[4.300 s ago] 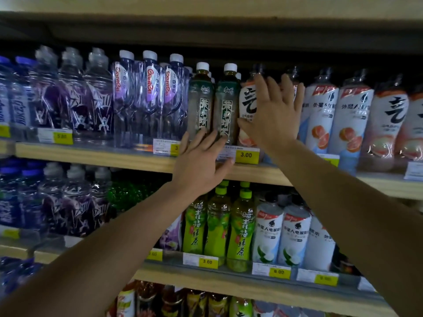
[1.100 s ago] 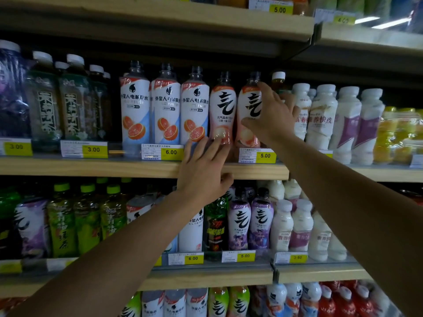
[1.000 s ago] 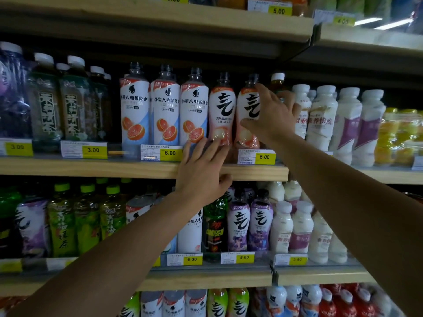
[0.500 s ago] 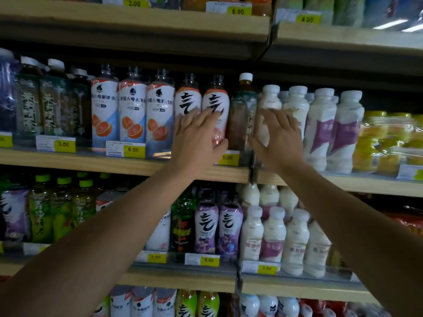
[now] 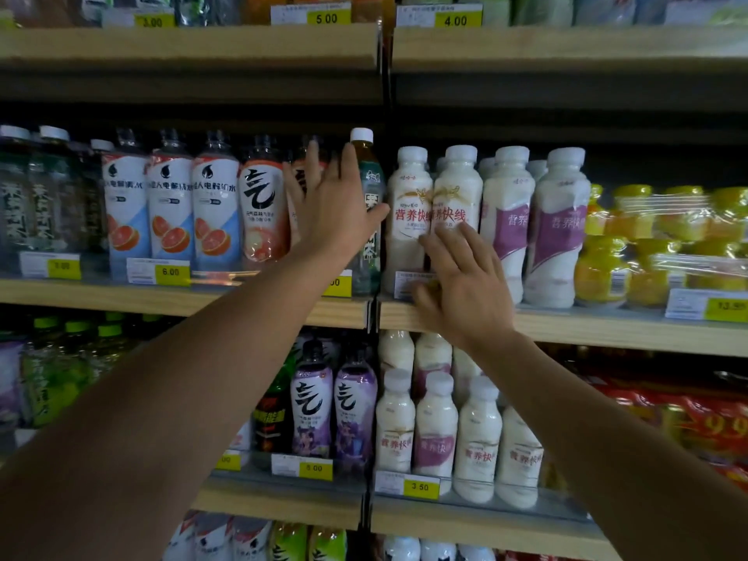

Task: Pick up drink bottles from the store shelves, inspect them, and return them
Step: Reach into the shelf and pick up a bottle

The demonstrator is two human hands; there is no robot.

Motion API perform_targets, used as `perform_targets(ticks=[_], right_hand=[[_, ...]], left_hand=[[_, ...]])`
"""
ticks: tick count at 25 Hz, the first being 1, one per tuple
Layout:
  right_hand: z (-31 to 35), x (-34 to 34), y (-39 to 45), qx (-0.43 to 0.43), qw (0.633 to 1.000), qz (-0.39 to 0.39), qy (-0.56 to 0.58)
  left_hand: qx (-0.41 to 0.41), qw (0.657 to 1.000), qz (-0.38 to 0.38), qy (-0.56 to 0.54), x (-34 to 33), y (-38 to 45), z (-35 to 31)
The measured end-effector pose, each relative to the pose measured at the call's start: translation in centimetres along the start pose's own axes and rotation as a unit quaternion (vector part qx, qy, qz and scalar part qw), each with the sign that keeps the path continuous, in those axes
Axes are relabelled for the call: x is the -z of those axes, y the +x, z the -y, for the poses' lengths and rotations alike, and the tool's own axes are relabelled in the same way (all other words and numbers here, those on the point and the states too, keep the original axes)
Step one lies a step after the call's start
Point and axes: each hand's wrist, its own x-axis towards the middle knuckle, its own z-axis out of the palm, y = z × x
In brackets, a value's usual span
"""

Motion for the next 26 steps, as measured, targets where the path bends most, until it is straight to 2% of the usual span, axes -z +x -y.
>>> perform_targets(ticks=[3,6,10,13,16,19,21,26], right_hand=[[-0.1,-0.2,-0.1,0.004,1.000,-0.004,0.004],[0.2,0.0,-0.1,0.001,1.000,0.001,0.010],[0.3,0.2,-0.1,-0.001,1.000,0.007,0.012],[0.6,0.5,0.0,-0.009,1.000,0.007,0.014],[1.9,1.0,0.3,-0.025,0.999,-0.009,0.029],[5.3,1.3,1.1,-0.040,0.998,-0.012,0.043],[8.7,1.0,1.7,-0.034,0.999,-0.005,0.042],[20.5,-0.5,4.1,-0.016,0.998,0.006,0.058]], left_hand=[[-0.003,0.998,-0.040,-0.048,0.6,-1.0,-0.6],[-0.039,0.986,-0.075,-0.147,1.3,-2.6,-1.1],[-0.071,0.971,-0.087,-0.213,1.3,-3.8,-1.5],[-0.069,0.958,-0.096,-0.263,2.0,-3.8,-1.3],[-0.049,0.932,-0.156,-0.324,4.3,-3.5,-0.3],[0.019,0.889,-0.220,-0.401,7.7,-3.9,3.1],[0.060,0.868,-0.226,-0.438,9.9,-4.6,6.8],[0.092,0.882,-0.193,-0.421,13.8,-7.3,18.6]])
